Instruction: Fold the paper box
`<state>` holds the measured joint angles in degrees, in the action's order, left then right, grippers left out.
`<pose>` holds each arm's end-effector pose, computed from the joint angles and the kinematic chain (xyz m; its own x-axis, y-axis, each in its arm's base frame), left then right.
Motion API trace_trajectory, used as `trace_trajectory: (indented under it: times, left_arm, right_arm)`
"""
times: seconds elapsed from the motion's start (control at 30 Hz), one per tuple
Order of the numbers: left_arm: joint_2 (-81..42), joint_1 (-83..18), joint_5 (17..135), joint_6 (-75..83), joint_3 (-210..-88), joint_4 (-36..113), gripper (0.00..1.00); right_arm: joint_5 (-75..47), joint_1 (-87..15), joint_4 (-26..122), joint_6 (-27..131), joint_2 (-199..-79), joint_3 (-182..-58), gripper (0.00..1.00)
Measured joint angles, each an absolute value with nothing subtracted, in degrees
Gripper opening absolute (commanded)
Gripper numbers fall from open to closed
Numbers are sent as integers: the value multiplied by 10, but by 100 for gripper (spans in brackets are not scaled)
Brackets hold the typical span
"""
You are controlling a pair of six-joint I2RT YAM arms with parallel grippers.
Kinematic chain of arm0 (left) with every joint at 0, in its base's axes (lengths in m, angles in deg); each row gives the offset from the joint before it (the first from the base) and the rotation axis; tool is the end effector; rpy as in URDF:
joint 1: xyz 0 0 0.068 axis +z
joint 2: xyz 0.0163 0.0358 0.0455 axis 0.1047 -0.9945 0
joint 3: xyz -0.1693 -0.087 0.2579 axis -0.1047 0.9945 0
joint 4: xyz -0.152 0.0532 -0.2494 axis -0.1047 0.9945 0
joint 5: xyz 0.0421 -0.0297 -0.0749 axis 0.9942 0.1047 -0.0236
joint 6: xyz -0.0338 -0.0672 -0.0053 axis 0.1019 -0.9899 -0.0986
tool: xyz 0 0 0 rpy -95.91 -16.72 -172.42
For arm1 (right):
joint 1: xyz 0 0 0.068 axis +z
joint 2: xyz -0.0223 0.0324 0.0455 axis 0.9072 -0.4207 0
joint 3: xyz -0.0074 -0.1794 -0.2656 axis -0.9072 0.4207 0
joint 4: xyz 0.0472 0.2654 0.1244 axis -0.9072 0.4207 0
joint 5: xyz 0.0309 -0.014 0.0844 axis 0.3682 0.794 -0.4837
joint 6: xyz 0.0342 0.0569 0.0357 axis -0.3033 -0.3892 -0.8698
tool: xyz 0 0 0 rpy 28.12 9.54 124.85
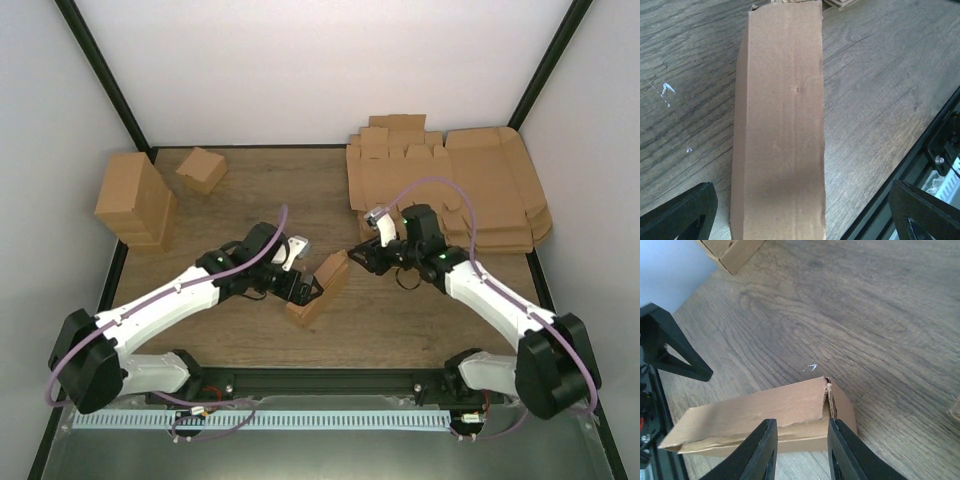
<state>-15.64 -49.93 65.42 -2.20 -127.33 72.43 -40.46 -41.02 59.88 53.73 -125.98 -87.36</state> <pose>0.1921 -0.2136 0.2608 -0.7840 0.3569 -0.5079 0.5898 0.6836 -0.4300 0.2451 0.1487 0.2613 -0.6206 -0.1946 -0.7596 -0.6904 0.5949 0.4117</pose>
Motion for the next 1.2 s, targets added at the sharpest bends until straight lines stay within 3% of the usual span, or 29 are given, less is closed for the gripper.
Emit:
trace_trajectory:
  times: [0.73,1.2]
  left_arm:
    - [-210,-519,687,-29,-1292,709,80]
    - [-274,-536,723,-41,-1358,720,100]
  right_arm:
    - [-346,-371,533,599,-1370,-874,18]
    - [-332,-369,509,582,-1347,-861,18]
